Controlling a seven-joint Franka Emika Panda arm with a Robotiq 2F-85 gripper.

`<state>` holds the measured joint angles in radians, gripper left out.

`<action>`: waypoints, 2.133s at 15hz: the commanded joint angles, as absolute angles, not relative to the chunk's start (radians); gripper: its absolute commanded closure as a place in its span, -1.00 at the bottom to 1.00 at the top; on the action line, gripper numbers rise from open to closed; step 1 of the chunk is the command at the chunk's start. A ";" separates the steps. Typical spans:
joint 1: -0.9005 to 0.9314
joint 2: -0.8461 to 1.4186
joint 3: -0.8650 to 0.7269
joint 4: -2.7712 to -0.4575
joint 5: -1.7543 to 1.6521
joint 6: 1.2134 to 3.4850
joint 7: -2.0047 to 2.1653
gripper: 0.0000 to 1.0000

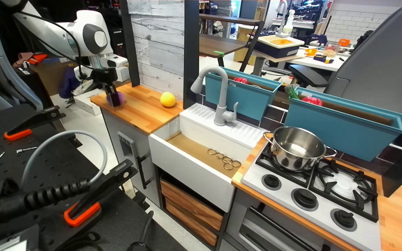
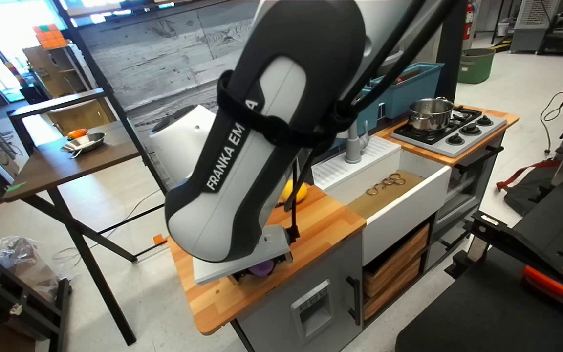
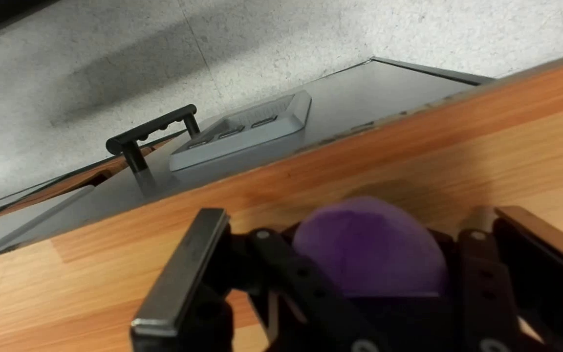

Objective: Slightly shift the purple toy to the left

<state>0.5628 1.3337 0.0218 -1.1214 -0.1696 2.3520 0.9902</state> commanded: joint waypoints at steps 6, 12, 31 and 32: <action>0.546 1.348 0.041 -1.040 -0.160 2.255 0.906 -0.51; 0.486 1.268 0.106 -1.092 -0.143 2.145 0.767 -1.00; 0.397 0.678 0.179 -1.637 -0.071 2.104 0.542 -1.00; 0.397 0.670 0.179 -1.650 -0.069 2.106 0.543 -1.00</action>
<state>0.3642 0.6722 0.2167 -1.6542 -0.0963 2.1078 0.5587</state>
